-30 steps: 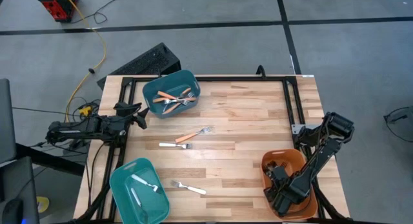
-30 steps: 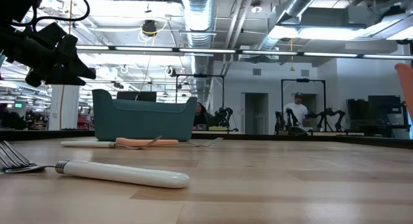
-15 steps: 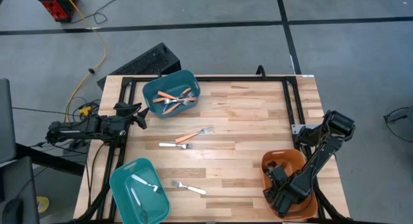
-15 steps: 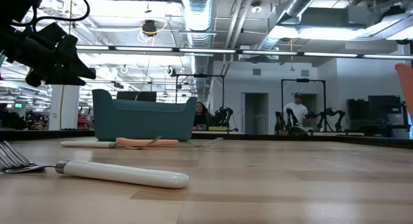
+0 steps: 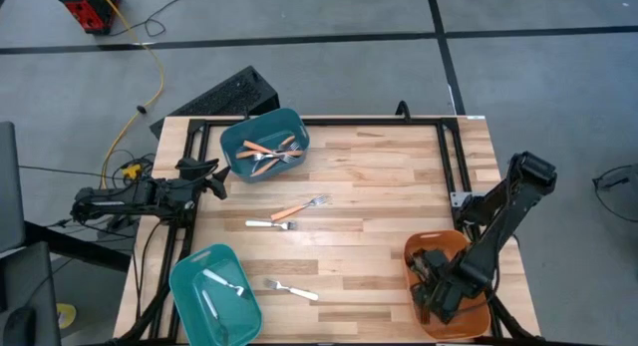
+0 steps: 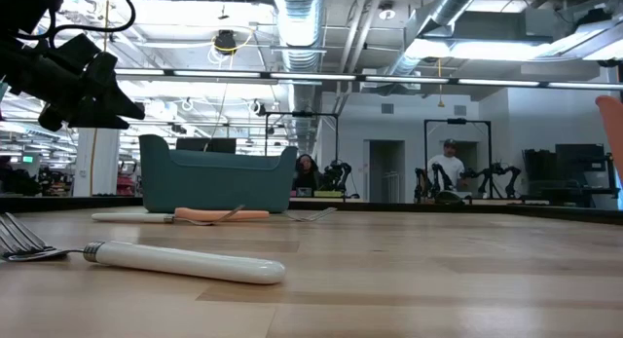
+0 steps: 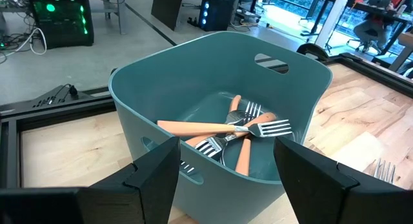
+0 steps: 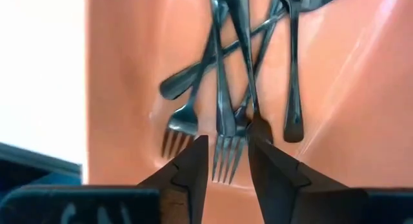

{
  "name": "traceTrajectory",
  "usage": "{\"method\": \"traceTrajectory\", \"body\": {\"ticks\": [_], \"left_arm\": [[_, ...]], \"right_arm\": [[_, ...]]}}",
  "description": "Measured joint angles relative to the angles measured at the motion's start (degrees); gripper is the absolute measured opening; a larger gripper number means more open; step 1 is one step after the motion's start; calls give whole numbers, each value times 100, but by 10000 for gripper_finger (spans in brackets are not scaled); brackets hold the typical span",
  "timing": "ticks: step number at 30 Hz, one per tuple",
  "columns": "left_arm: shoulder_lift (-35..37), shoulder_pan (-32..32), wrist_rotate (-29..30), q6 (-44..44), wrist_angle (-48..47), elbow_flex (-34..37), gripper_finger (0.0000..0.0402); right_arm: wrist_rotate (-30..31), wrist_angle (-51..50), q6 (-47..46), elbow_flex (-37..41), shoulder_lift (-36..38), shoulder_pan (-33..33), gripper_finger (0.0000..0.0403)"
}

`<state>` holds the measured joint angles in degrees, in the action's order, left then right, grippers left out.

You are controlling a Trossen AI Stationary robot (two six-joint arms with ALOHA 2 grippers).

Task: Sort silverware by color (type)
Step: Put the orange fork into the blue bin

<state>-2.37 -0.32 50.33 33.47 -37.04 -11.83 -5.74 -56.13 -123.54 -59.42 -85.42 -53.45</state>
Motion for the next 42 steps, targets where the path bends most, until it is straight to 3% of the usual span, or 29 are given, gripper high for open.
{"method": "traceTrajectory", "body": {"ticks": [5, 12, 23, 26, 35, 42], "left_arm": [[0, 0, -39, 0, -13, 2, 235], [2, 0, -50, 24, -79, 2, 235], [0, 0, -50, 42, -79, 2, 235], [2, 0, -115, 44, -79, 2, 235], [2, 0, -308, 17, -76, 2, 235], [0, 0, -287, 6, -61, 2, 235]], "right_arm": [[49, 4, 435, 0, 415, 223, 133], [902, 119, 1407, 0, 866, 630, 133], [3133, 1203, 5140, 0, 1011, 1946, 133], [3452, 1541, 6318, 0, 1011, 2461, 134], [3169, 3756, 10184, -8, 913, 3947, 185], [2246, 5370, 11771, -7, 378, 4948, 221]]}}
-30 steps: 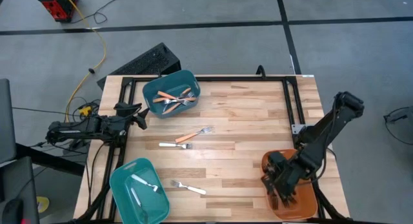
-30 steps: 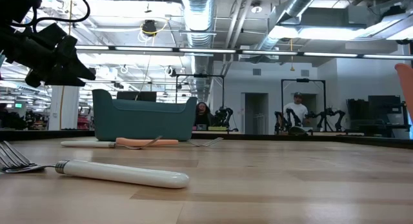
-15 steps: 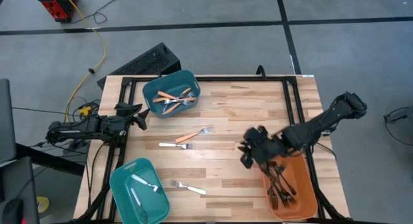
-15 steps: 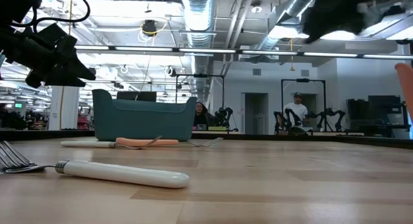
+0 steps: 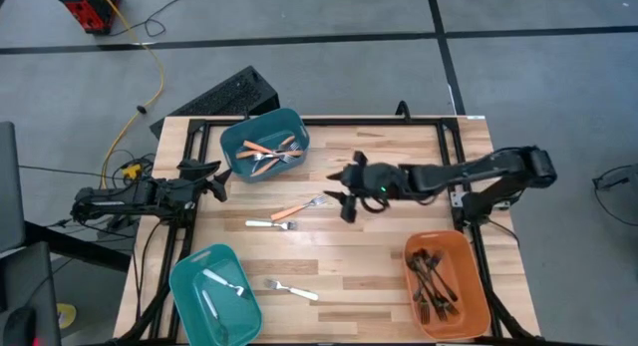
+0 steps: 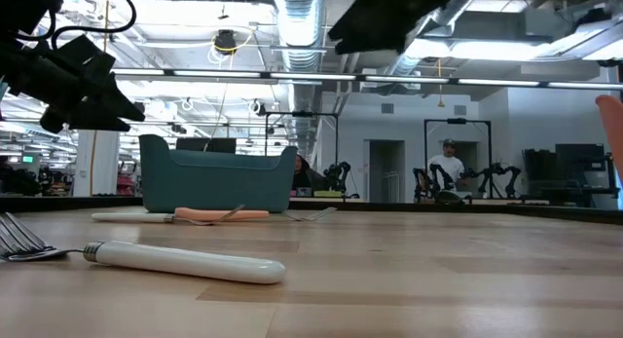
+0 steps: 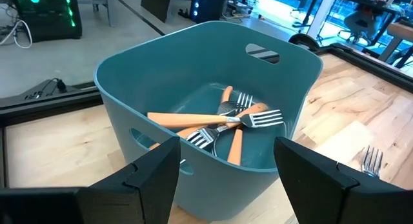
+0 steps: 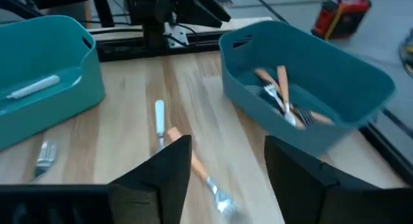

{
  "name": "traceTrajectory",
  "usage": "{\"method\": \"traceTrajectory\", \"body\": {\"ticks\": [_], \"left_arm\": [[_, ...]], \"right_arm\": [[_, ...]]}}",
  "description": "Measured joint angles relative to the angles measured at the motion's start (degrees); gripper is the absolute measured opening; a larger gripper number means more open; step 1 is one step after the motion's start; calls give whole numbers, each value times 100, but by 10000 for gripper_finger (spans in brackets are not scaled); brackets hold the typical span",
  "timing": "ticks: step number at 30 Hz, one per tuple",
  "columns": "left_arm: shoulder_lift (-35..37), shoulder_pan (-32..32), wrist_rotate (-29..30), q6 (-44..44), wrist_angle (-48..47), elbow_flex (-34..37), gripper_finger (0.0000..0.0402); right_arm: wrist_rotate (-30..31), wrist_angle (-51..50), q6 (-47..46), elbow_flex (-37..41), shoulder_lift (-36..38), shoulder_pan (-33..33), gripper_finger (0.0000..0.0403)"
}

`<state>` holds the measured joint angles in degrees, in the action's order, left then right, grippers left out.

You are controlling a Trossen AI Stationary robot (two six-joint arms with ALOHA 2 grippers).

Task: Sort silverware by color (type)
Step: Put the orange fork into the blue bin

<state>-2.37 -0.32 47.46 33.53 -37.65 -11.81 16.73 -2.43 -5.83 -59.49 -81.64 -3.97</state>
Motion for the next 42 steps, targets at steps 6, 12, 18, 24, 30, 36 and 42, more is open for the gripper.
{"method": "traceTrajectory", "body": {"ticks": [6, 12, 18, 24, 30, 36, 42], "left_arm": [[2, -2, -26, -6, -16, -1, 235], [0, -2, -27, -2, -17, 0, 235], [0, -2, -21, 1, -15, 0, 235], [1, -2, -14, 20, -19, 0, 235], [2, -1, 20, 30, -13, -1, 235], [2, -2, 35, 81, -22, 0, 235], [2, 0, 35, 142, -20, 0, 235]], "right_arm": [[-957, 1084, 747, 0, -756, 624, 223], [-1721, 1291, 1144, -338, -1592, 1016, 222], [-2006, 1197, 1899, -786, -2418, 1049, 222], [-2149, 730, 2241, -1207, -2901, 1041, 221], [-2310, 635, 2472, -1248, -3258, 1039, 221], [-2308, 575, 2581, -1246, -3405, 1045, 221], [-2310, 657, 2693, -1250, -3401, 1103, 221]]}}
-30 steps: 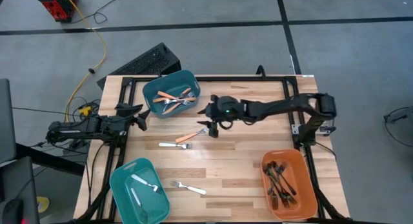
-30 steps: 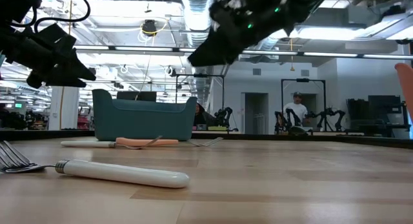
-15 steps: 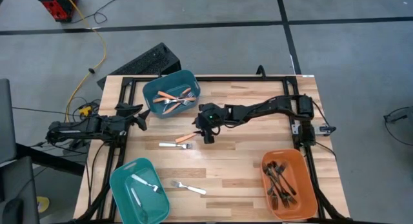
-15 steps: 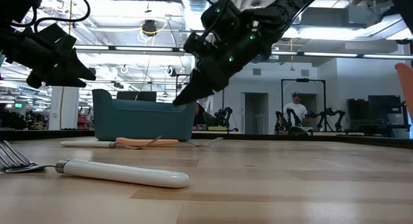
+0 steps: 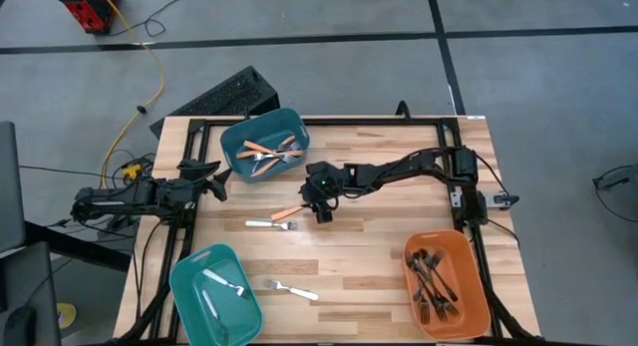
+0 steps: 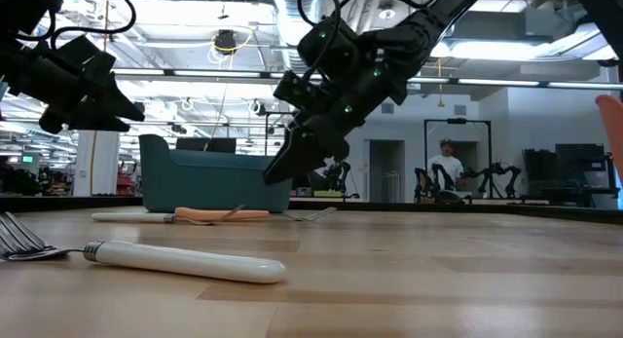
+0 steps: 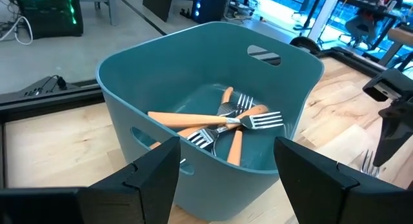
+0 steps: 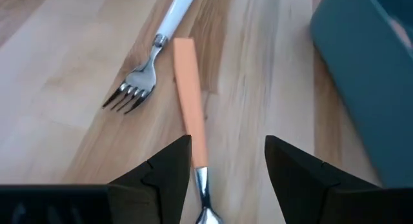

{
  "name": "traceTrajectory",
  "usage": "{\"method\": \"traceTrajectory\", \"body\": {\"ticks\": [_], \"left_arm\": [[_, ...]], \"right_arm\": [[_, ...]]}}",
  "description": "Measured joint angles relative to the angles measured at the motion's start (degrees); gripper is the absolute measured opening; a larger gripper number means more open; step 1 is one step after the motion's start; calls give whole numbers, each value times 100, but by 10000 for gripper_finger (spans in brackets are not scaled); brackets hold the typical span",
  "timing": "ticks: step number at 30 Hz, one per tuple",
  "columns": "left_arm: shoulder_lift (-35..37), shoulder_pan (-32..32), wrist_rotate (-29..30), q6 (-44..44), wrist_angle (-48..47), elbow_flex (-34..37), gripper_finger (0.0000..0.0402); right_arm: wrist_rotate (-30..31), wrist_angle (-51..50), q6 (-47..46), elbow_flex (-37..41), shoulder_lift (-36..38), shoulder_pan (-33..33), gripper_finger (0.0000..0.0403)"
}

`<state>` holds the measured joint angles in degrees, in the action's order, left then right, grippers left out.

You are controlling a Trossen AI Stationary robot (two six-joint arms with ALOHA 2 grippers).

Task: Sort silverware by color (type)
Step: Put the orange fork into the blue bin

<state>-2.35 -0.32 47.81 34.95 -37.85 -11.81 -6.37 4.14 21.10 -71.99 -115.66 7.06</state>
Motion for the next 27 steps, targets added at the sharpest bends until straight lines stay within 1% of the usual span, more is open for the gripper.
{"method": "traceTrajectory", "body": {"ticks": [4, 9, 11, 13, 22, 27], "left_arm": [[-2, -2, -2, 49, -6, 0, 235], [0, -2, 2, 49, -2, 0, 235], [0, -2, 19, 49, -6, -2, 235], [0, -2, 20, 62, -5, 0, 235], [0, 0, 15, 124, -20, 0, 235], [-2, 0, 2, 134, -20, 0, 235]], "right_arm": [[0, -79, 0, 2, -8, 21, 221], [-4, 124, 3, 17, -209, 23, 221], [-15, 382, 0, -23, -348, 23, 221], [-25, 235, -43, 18, -392, 23, 221], [-136, 351, -236, -1, -654, 26, 221], [-155, 191, -460, -7, -654, 81, 199]]}}
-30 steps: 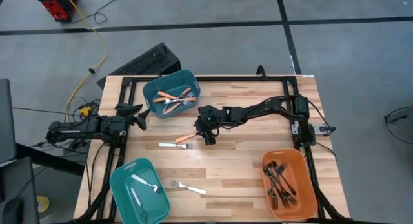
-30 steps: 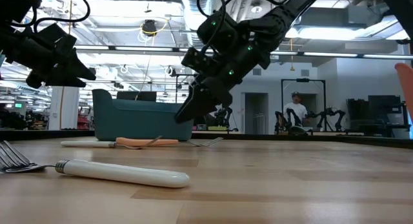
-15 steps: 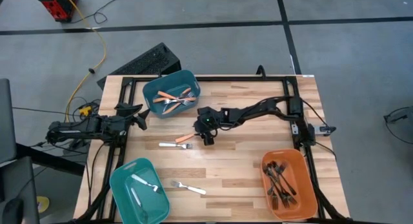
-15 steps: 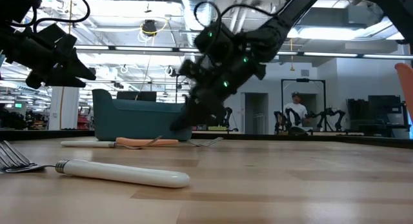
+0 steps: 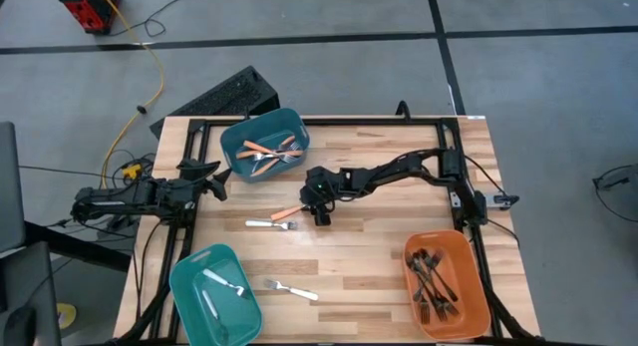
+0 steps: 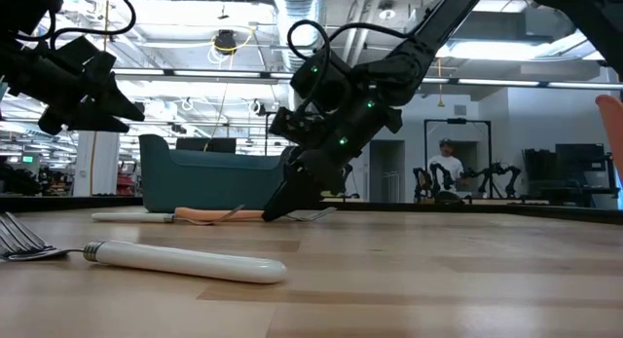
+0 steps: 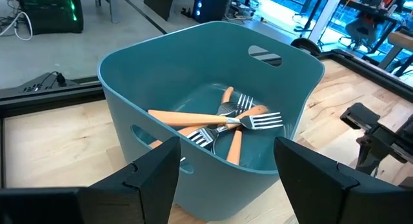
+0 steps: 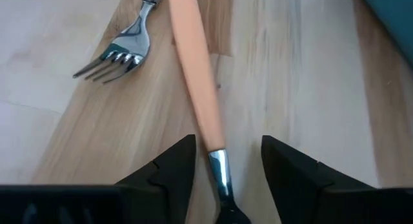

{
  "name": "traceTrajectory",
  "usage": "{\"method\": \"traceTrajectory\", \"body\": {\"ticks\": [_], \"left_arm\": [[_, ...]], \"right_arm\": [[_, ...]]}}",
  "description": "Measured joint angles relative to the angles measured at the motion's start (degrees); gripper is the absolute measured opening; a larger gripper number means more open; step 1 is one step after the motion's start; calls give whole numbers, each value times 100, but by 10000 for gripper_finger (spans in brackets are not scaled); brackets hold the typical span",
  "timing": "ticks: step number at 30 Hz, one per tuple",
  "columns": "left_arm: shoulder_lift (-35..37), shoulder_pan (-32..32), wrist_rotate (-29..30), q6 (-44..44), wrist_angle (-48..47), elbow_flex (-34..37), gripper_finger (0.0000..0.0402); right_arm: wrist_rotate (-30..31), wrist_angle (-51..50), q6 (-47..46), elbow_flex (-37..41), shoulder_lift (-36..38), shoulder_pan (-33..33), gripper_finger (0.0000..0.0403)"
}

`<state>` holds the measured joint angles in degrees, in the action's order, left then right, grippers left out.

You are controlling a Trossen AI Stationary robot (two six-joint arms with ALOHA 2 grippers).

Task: Sort silverware by color (type)
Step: Put the orange fork into the blue bin

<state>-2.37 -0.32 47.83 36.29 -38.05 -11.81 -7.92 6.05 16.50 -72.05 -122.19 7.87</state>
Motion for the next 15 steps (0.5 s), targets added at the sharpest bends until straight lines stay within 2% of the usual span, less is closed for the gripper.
{"method": "traceTrajectory", "body": {"ticks": [15], "left_arm": [[0, -2, -4, 42, -2, 0, 235]], "right_arm": [[-3, -171, -206, 2, 0, 126, 88]]}}
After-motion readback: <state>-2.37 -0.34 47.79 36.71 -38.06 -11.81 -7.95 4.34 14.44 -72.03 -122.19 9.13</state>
